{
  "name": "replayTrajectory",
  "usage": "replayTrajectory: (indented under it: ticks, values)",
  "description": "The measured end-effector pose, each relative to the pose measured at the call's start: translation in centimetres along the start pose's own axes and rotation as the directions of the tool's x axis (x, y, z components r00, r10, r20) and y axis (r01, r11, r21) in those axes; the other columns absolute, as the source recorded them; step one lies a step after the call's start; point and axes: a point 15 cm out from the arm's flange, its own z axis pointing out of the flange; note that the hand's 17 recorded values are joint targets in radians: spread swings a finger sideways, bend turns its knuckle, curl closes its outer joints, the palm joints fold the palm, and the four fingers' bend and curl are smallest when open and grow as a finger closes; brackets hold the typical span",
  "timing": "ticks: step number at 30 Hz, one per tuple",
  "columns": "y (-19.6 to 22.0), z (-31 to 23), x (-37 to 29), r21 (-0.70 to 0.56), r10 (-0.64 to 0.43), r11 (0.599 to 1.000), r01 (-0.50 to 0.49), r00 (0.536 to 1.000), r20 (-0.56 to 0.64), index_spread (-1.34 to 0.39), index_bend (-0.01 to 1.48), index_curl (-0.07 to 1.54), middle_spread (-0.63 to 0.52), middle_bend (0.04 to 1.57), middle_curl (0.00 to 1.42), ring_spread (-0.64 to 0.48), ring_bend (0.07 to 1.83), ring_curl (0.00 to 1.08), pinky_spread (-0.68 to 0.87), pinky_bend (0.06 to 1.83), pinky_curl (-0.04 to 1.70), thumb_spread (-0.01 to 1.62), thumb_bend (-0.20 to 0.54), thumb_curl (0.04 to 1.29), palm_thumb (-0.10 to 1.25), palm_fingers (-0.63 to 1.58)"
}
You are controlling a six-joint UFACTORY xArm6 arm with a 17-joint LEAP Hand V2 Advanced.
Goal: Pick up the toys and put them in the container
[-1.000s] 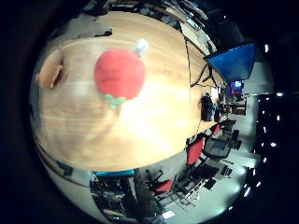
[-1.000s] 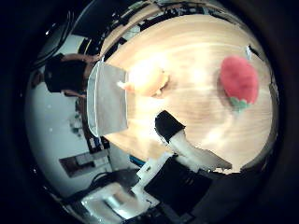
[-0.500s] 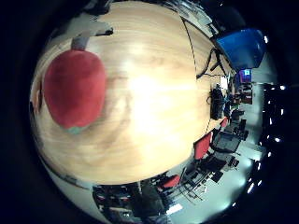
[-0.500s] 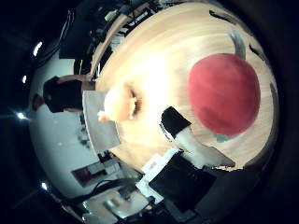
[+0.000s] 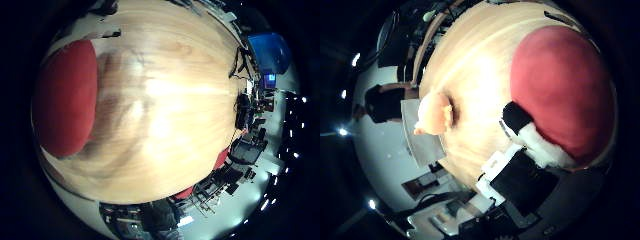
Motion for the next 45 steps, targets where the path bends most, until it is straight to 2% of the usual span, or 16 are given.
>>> replayTrajectory:
  ticks: [2, 4, 6, 10, 11, 14, 18, 25, 29, 37, 45]
  values:
    - [0.0, 0.7, 0.1, -0.011, 0.004, 1.0, -0.004, 1.0, 0.006, -0.46, 0.12, 0.29, -0.25, 0.32, 0.38, -0.28, 0.89, 0.22, -0.06, 1.01, 0.02, 1.03, -0.013, 0.31, 0.58, 0.51]
    - [0.0, 1.4, 0.1, -0.024, 0.006, 1.0, -0.006, 1.0, 0.013, -0.46, 0.07, 0.25, -0.29, 0.3, 0.38, -0.33, 0.95, 0.24, -0.21, 1.24, 0.08, 1.03, -0.006, 0.32, 0.62, 0.63]
    - [0.1, 2.0, 0.1, -0.036, 0.007, 0.999, -0.006, 1.0, 0.02, -0.46, 0.05, 0.22, -0.33, 0.33, 0.39, -0.36, 1.04, 0.28, -0.32, 1.38, 0.15, 1.03, 0.003, 0.32, 0.68, 0.72]
    - [0.1, 2.9, 0.4, -0.058, 0.006, 0.998, -0.005, 1.0, 0.025, -0.47, 0.06, 0.17, -0.41, 0.42, 0.43, -0.4, 1.15, 0.34, -0.4, 1.47, 0.22, 1.02, 0.016, 0.34, 0.78, 0.79]
    - [-0.1, 2.9, 0.6, -0.059, 0.005, 0.998, -0.004, 1.0, 0.022, -0.48, 0.05, 0.15, -0.43, 0.49, 0.45, -0.4, 1.19, 0.36, -0.41, 1.49, 0.23, 1.01, 0.029, 0.35, 0.82, 0.87]
    - [0.2, 3.3, 1.1, -0.071, 0.011, 0.997, -0.009, 1.0, 0.028, -0.49, 0.11, 0.13, -0.47, 0.57, 0.49, -0.39, 1.23, 0.39, -0.41, 1.49, 0.26, 1.0, 0.041, 0.36, 0.9, 0.97]
    - [0.3, 2.9, 2.0, -0.059, 0.028, 0.998, -0.026, 0.999, 0.032, -0.54, 0.29, 0.21, -0.48, 0.68, 0.55, -0.36, 1.2, 0.41, -0.42, 1.39, 0.27, 0.99, 0.043, 0.38, 0.99, 1.21]
    - [0.9, 2.3, 1.7, -0.083, 0.025, 0.996, -0.021, 0.999, 0.039, -0.55, 0.44, 0.32, -0.47, 0.75, 0.59, -0.34, 1.19, 0.43, -0.42, 1.32, 0.3, 0.96, 0.002, 0.38, 1.05, 1.24]
    - [1.3, 0.4, 1.2, -0.084, 0.018, 0.996, -0.014, 0.999, 0.041, -0.54, 0.47, 0.37, -0.45, 0.78, 0.6, -0.34, 1.2, 0.44, -0.43, 1.31, 0.33, 0.93, -0.014, 0.38, 1.07, 1.23]
    - [1.6, -6.2, 0.2, 0.009, 0.005, 1.0, -0.005, 1.0, -0.002, -0.54, 0.48, 0.42, -0.44, 0.8, 0.6, -0.34, 1.21, 0.45, -0.44, 1.28, 0.36, 0.92, -0.018, 0.37, 1.08, 1.21]
    - [2.6, -12.6, -5.0, 0.082, -0.07, 0.994, 0.073, 0.997, -0.033, -0.55, 0.46, 0.47, -0.43, 0.82, 0.61, -0.34, 1.22, 0.46, -0.45, 1.26, 0.4, 0.91, -0.018, 0.37, 1.08, 1.2]
